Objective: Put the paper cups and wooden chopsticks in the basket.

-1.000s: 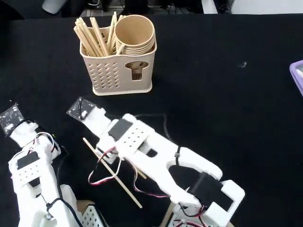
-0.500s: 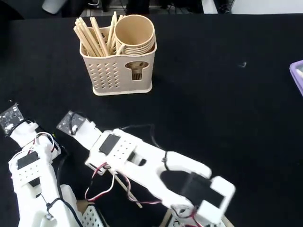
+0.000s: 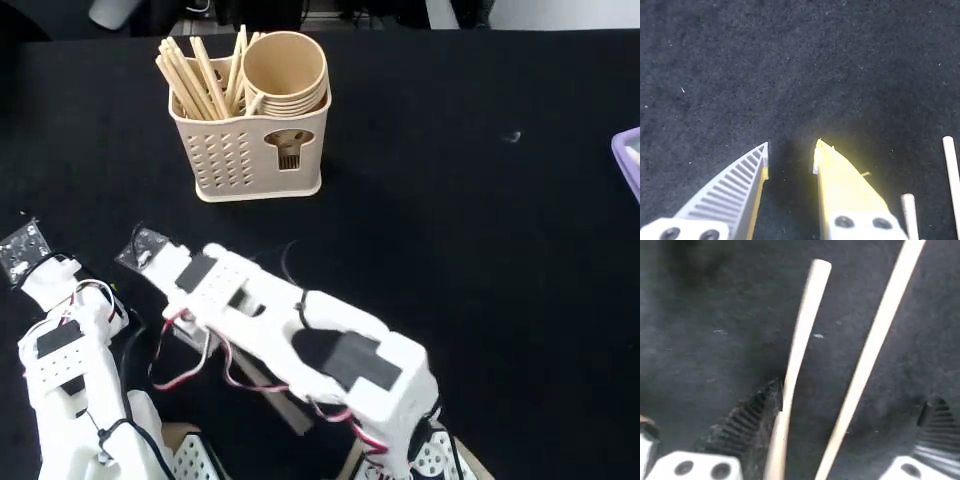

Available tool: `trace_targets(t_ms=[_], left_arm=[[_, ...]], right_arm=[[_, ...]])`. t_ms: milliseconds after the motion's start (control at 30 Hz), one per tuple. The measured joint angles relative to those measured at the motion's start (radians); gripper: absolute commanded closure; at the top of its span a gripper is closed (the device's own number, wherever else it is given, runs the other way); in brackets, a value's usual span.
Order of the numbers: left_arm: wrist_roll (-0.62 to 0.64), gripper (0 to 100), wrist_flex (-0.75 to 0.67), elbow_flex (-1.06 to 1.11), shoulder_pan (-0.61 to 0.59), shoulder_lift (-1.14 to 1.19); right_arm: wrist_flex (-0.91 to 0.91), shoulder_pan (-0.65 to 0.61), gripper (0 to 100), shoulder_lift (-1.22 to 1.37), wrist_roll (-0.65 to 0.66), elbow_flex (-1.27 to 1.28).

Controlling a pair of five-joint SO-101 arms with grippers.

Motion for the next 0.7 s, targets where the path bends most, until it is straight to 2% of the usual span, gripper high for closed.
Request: trace_targets(t_ms=[233, 267, 467, 633, 700], left_arm=[[0.0, 85, 0.0, 0.0, 0.002, 0.0], [0.0, 85, 0.0, 0.0, 0.002, 0.0], [0.0, 85, 0.0, 0.0, -0.005, 0.0], [0.0, 85, 0.0, 0.0, -0.005, 0.0], [0.0, 85, 0.0, 0.0, -0.005, 0.0]], right_arm=[[0.161, 0.02, 97.5, 0.075, 0.114, -0.158], [0.167, 0.028, 99.2, 0.075, 0.118, -0.167], [0.19, 0.132, 98.8, 0.057, 0.155, -0.175], [0.19, 0.224, 98.5, -0.107, 0.19, -0.095], [0.193, 0.233, 94.6, -0.187, 0.19, -0.046]])
